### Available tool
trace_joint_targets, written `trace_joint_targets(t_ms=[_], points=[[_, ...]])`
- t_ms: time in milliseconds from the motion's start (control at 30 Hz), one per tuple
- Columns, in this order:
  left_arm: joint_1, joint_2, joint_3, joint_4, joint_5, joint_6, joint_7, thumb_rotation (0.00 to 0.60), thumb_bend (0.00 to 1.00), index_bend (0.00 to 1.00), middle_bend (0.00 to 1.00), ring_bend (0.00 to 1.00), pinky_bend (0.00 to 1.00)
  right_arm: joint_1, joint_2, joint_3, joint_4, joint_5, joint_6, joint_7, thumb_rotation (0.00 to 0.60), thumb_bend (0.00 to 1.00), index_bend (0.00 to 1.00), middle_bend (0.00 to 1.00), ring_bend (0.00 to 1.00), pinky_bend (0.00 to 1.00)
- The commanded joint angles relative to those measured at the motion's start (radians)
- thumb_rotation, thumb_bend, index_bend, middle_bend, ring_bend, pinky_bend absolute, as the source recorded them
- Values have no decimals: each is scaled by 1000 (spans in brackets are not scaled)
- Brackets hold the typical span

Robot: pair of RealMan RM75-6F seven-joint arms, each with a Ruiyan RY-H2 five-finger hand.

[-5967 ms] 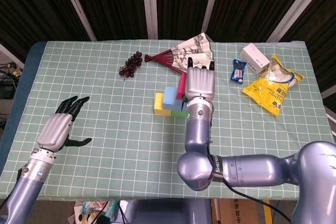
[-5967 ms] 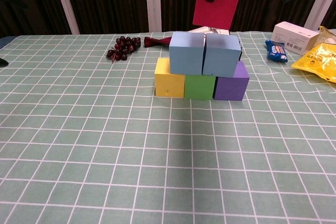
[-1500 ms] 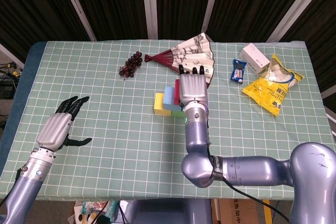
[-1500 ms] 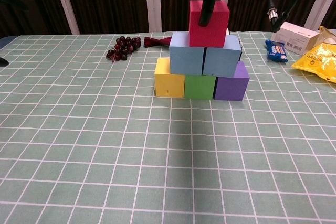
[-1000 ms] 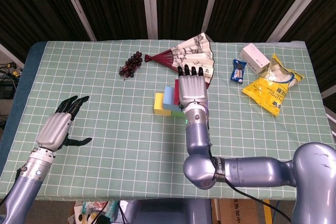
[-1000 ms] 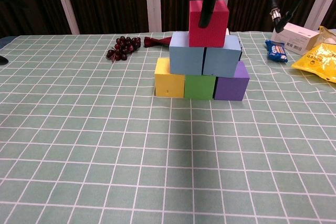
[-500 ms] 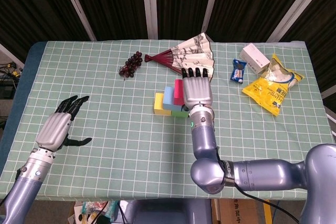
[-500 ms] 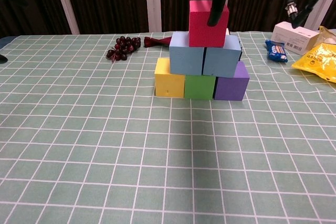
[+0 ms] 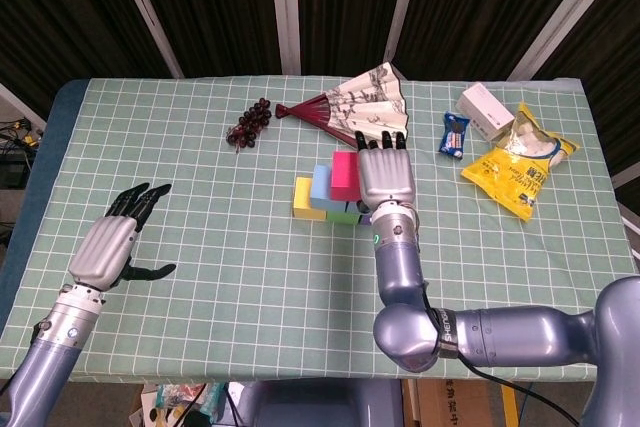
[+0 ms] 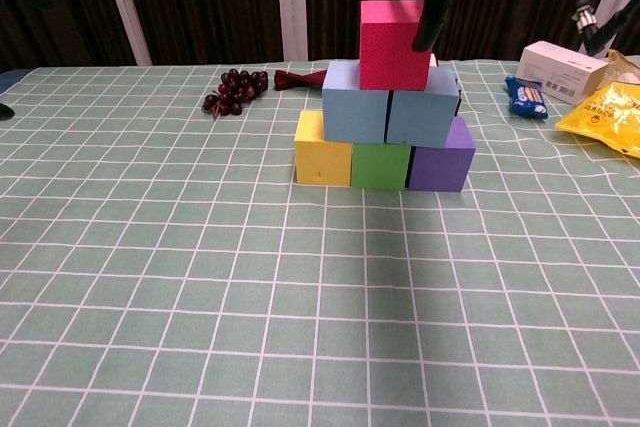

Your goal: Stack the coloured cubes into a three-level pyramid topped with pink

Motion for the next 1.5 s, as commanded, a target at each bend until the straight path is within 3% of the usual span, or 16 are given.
trace_joint_targets(t_ms=[33, 1500], points=[[0, 0, 0, 0, 0, 0, -1, 600, 123, 0, 99, 0, 0, 2, -3, -2, -2, -2, -2, 5, 600, 236, 0, 257, 62, 0], [-3, -3, 1, 5, -5, -7, 3, 600, 123, 0, 99, 0, 0, 11, -5, -15, 5, 10, 16, 30, 600, 236, 0, 272, 75, 0]])
